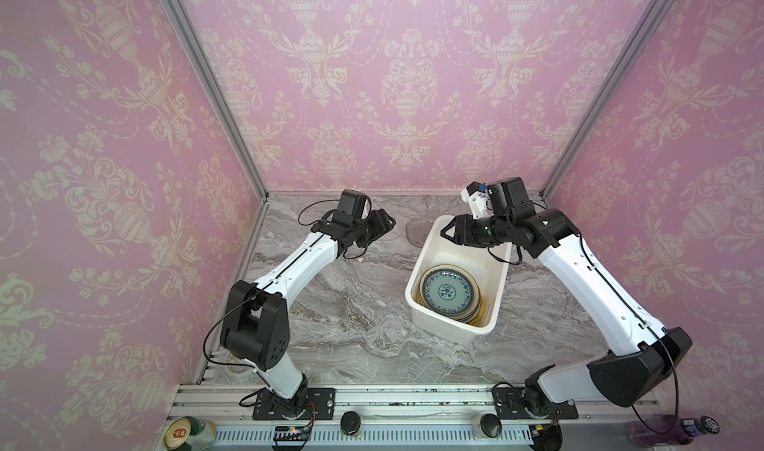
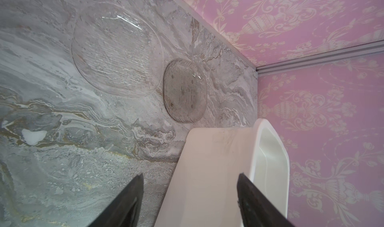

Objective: Place the plates into the plastic bin on the countertop
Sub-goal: Pick up the plate from the top-center of the table.

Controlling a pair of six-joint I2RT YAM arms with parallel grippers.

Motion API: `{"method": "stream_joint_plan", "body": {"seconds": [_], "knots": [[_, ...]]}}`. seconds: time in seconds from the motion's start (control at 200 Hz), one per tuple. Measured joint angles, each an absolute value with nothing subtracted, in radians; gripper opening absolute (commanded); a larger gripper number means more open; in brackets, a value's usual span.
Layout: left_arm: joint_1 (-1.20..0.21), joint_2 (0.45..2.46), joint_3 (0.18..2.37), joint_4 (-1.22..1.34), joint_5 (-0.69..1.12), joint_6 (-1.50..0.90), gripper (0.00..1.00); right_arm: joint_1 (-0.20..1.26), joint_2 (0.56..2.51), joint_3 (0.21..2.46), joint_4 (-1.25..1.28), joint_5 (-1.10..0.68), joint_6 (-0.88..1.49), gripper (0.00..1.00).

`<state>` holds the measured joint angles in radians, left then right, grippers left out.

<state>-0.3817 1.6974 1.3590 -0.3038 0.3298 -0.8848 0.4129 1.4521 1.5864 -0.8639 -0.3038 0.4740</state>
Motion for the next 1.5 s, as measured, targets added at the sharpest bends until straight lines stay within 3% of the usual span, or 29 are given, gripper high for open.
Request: {"method": "stream_joint_plan", "body": {"seconds": [0.3, 0.64, 1.166, 1.501], "knots": [[-0.384, 1.963, 1.494, -0.303, 0.384, -0.894, 0.67, 0.479, 1.622, 1.669, -1.027, -0.191, 0.455, 0.53], [-0.406, 2.157, 1.625, -0.282, 0.433, -0.908, 0.64, 0.648, 1.79, 1.934, -1.201, -0.019, 0.214, 0.58], [-0.461, 2.329, 1.825, -0.295, 0.393, -0.899, 0.43, 0.649, 1.797, 1.953, -1.237, 0.054, 0.123, 0.58], [-0.474, 2.349, 1.847, -0.314, 0.321, -0.876, 0.43, 0.649, 1.797, 1.953, -1.237, 0.053, 0.122, 0.58]]}}
